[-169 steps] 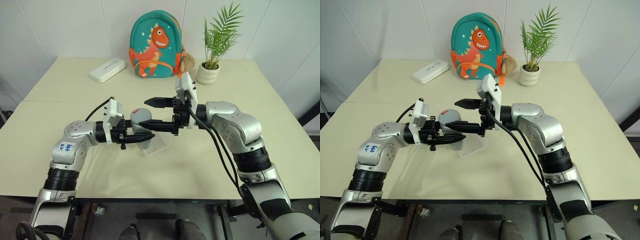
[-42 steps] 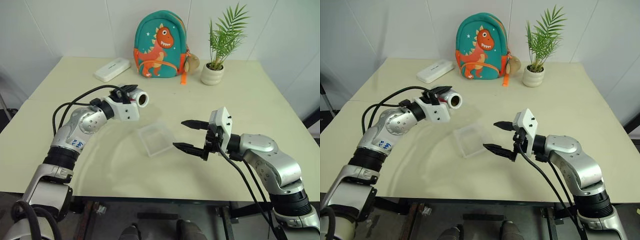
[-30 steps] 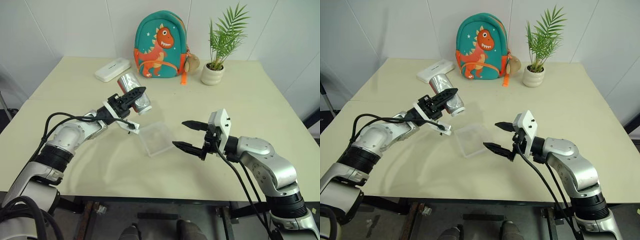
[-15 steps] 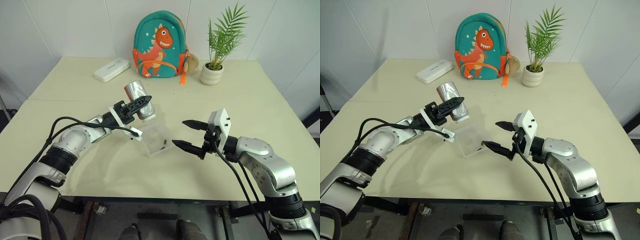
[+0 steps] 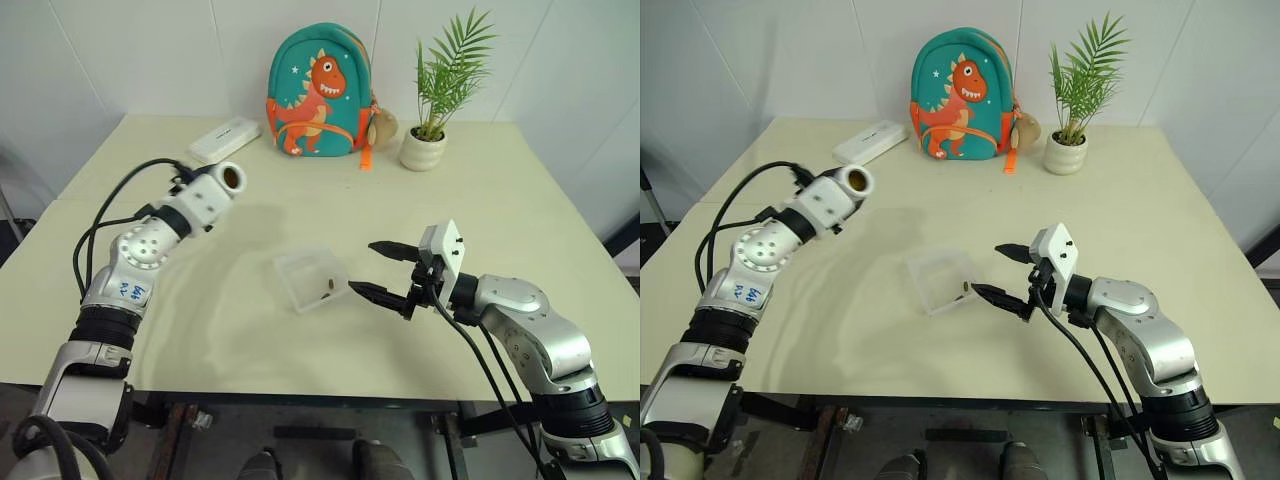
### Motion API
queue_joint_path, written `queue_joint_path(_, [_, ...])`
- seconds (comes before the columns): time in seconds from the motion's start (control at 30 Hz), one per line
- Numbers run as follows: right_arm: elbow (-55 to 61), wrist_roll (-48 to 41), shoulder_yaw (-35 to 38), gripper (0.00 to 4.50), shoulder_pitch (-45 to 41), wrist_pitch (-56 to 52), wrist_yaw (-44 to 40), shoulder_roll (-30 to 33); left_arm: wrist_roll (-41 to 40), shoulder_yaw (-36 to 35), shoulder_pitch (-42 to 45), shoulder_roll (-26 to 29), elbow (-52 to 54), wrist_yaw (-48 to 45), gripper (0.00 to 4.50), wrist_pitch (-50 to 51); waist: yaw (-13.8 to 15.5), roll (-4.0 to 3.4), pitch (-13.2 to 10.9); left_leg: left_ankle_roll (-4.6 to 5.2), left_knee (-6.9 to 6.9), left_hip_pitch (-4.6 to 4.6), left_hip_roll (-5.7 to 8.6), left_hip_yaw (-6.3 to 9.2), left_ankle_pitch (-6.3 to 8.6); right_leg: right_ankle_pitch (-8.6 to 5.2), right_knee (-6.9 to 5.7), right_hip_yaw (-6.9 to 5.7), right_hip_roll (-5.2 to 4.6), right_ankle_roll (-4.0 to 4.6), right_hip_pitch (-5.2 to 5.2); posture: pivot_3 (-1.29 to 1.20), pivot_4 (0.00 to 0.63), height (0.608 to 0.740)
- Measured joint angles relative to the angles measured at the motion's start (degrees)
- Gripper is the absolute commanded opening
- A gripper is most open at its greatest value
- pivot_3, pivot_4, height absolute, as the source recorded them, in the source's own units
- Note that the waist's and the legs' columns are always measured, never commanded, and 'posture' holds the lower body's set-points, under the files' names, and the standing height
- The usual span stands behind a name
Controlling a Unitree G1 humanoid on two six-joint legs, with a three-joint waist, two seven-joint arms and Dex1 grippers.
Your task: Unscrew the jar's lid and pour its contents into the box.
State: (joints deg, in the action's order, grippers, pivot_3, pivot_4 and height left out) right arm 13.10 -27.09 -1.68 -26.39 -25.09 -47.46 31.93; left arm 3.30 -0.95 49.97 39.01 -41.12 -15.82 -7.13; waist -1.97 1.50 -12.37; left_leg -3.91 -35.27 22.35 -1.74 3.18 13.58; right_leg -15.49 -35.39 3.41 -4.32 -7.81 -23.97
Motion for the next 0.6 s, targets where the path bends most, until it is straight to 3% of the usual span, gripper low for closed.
queue_joint_path(0.1, [-3.0, 0.7, 0.9, 4.45, -1.0, 3.2, -1.0, 0.0, -7.4, -8.8, 5.2, 0.3, -8.9, -1.2, 1.96, 9.7, 0.0, 0.02, 0.0, 0.00, 0.00, -0.02, 0.00, 0.02, -0.02, 0.00, -0.04, 0.00, 0.01, 0.00, 0.00, 0.00, 0.150, 0.740])
queue_joint_path(0.2, [-6.1, 0.8, 2.3, 4.45, -3.9, 7.8, -2.1, -1.4, -9.9, -11.3, 6.7, 0.1, -14.0, -5.4, 1.96, 11.8, 0.2, 0.01, 0.0, -0.03, 0.00, -0.04, 0.01, 0.01, -0.03, 0.00, -0.04, 0.00, 0.00, 0.00, 0.03, 0.00, 0.150, 0.740])
queue_joint_path(0.4, [-6.9, -0.7, 3.9, 4.45, -8.2, 11.4, -4.9, -3.2, -14.7, -16.8, 5.6, -5.7, -21.6, -7.2, 1.96, 6.2, 0.5, 0.10, 0.0, -0.07, 0.01, 0.02, 0.01, 0.07, -0.04, 0.01, -0.03, -0.04, 0.00, 0.00, 0.02, 0.00, 0.150, 0.740])
queue_joint_path(0.6, [-5.1, -0.6, 1.8, 4.45, -7.2, 11.5, -8.3, -2.4, -14.8, -16.7, 4.4, -6.8, -23.4, -9.6, 1.96, 3.3, 0.2, 0.09, 0.0, -0.07, 0.02, -0.03, 0.01, 0.04, -0.03, 0.00, -0.06, -0.02, 0.00, 0.00, 0.02, 0.00, 0.150, 0.740])
